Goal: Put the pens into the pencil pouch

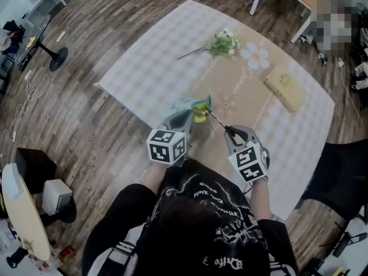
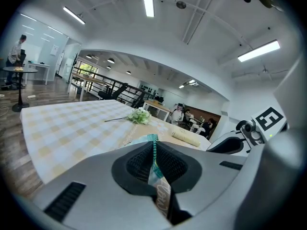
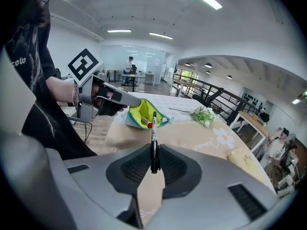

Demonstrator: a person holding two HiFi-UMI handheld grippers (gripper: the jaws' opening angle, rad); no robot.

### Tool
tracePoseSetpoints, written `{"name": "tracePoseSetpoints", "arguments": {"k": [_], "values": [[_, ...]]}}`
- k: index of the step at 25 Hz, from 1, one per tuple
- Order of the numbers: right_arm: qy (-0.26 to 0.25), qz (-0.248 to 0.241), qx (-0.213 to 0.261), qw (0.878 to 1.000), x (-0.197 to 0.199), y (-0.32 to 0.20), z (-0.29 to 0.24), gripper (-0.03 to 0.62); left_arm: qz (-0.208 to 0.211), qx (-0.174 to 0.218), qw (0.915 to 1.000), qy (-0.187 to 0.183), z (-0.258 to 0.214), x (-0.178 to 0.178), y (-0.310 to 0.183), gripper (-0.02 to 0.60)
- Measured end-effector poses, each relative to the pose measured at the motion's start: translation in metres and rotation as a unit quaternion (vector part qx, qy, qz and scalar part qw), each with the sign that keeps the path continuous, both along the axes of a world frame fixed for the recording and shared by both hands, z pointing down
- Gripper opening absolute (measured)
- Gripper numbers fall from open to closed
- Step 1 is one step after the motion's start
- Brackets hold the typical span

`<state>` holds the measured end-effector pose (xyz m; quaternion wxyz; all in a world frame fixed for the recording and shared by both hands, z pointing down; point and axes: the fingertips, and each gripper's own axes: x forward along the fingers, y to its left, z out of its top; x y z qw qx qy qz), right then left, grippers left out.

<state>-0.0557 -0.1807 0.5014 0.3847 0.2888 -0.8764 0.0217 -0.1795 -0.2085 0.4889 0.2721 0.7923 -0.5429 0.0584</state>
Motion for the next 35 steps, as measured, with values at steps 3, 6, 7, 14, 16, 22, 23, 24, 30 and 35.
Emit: {"name": "tracePoseSetpoints", "arguments": {"k": [3,6,7,14,16,22,23,24,30,35], "values": [[0.009,-0.011,-0.003,1.0,-0.01,0.002,0.003,0.066,0.013,0.002,0.9999,-0.007,0.001,0.006,0.002,0.034],[0.023,-0.019,-0.006,1.0,-0.018,0.002,0.007,0.066,0.022,0.003,0.9997,-0.013,0.002,0.009,0.005,0.034],[0.028,-0.022,-0.006,0.999,-0.021,0.001,0.008,0.066,0.024,0.004,0.9996,-0.014,0.002,0.01,0.005,0.033],[0.044,-0.034,-0.008,0.998,-0.037,0.0,0.015,0.066,0.057,0.003,0.9983,-0.013,0.006,0.016,0.015,0.033],[0.045,-0.036,-0.011,0.998,-0.041,-0.001,0.017,0.066,0.068,0.003,0.9976,-0.013,0.007,0.018,0.016,0.033],[0.054,-0.046,-0.012,0.997,-0.051,-0.002,0.02,0.066,0.092,0.002,0.9957,-0.008,0.007,0.025,0.022,0.034],[0.057,-0.048,-0.014,0.997,-0.052,-0.003,0.022,0.066,0.096,0.003,0.9953,-0.007,0.007,0.025,0.022,0.032],[0.061,-0.052,-0.015,0.997,-0.053,-0.003,0.023,0.066,0.101,0.003,0.9949,-0.006,0.007,0.026,0.023,0.032],[0.075,-0.067,-0.014,0.995,-0.06,-0.003,0.027,0.067,0.132,0.004,0.9913,0.005,0.007,0.034,0.026,0.032],[0.094,-0.08,-0.007,0.992,-0.06,-0.006,0.03,0.067,0.165,-0.002,0.9862,0.008,0.012,0.045,0.03,0.032]]}}
